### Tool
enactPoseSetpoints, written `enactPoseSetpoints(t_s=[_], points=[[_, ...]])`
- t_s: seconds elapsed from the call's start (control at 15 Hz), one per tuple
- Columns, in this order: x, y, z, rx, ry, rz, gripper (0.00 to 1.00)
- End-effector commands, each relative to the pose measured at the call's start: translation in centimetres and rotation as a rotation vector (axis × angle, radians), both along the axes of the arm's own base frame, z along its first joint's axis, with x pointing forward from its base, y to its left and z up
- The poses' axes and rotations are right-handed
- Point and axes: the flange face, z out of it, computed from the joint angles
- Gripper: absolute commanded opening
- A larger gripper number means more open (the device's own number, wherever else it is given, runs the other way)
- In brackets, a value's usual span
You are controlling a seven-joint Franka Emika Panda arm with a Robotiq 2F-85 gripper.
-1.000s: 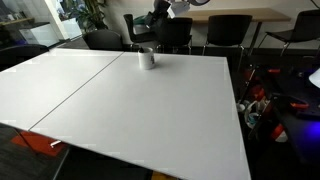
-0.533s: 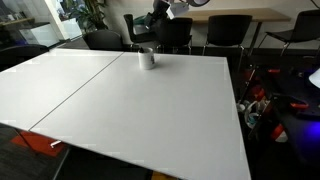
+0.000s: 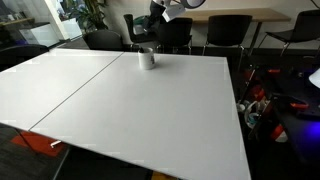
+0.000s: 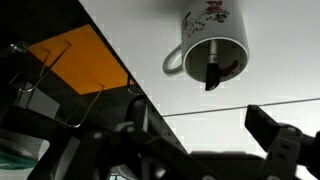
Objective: Take the pen out of the mug and put it on the table
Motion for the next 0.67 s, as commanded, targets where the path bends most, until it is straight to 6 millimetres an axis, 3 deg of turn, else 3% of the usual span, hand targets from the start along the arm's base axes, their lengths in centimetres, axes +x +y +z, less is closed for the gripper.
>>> enactPoseSetpoints(t_s=[0.0,0.2,0.6], points=[[1.2,0.6,-0.9,0.000,0.020,0.008,1.00],[1.6,0.9,-2.2,0.031,0.005,0.037,1.00],[2.9,-0.3,-4.7,0.093,0.032,0.030,1.00]])
